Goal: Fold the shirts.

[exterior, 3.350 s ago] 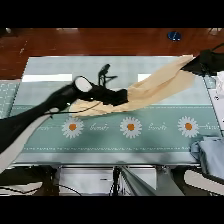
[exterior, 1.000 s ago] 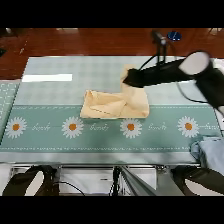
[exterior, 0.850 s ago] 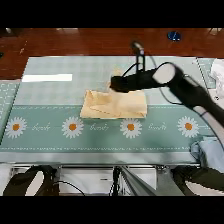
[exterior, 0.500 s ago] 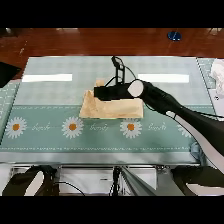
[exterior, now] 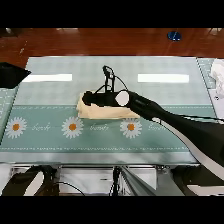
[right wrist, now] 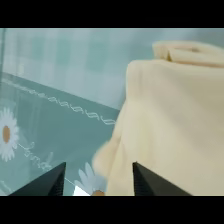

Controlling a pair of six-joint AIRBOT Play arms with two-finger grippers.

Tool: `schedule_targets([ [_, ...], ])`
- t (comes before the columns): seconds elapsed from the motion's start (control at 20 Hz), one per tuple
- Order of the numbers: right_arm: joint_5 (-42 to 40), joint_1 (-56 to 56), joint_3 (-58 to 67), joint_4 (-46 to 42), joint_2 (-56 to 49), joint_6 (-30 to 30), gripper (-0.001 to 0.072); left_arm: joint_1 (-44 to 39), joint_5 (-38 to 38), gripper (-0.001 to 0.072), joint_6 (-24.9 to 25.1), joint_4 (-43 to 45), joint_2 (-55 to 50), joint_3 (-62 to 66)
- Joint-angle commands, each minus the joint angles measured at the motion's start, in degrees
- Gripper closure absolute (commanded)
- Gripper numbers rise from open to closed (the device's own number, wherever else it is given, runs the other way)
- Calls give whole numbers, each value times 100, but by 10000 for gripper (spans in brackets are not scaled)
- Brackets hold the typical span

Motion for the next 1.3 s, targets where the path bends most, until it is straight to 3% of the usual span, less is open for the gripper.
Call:
schedule_targets([
  [0.0, -68, -264, 24, 7, 675, -431, 216, -4, 7, 682, 46, 2, -37, -232],
  [0.15, 949, -1456, 24, -962, 1878, -81, 216, -4, 7, 681, 195, 107, -155, -431],
  [0.3, 3517, -3123, 24, -2627, 2632, 509, 216, -4, 4, 679, 197, 472, -293, -671],
  [0.35, 4422, -3611, 24, -3226, 2721, 481, 216, -4, 2, 658, 197, 549, -343, -774],
  [0.4, 5101, -4013, 13, -3689, 2715, 243, 214, 0, 7, 591, 195, 555, -400, -874],
  [0.45, 5412, -4323, -57, -3866, 2673, -98, 166, -2, 2, 508, 192, 535, -470, -986],
  [0.5, 5521, -4586, -173, -3814, 2610, -369, 130, -4, 0, 416, 188, 531, -522, -1080],
  [0.6, 5521, -5001, -446, -3320, 2350, -802, 116, -2, -92, 310, 188, 535, -588, -1202],
  [0.9, 5263, -5233, -1071, -1095, 1049, -1856, 110, 0, -472, 310, 188, 540, -553, -1200],
  [1.25, 4478, -4297, -1180, -87, 310, -2079, 111, 0, -468, 310, 186, 538, -557, -1200],
])
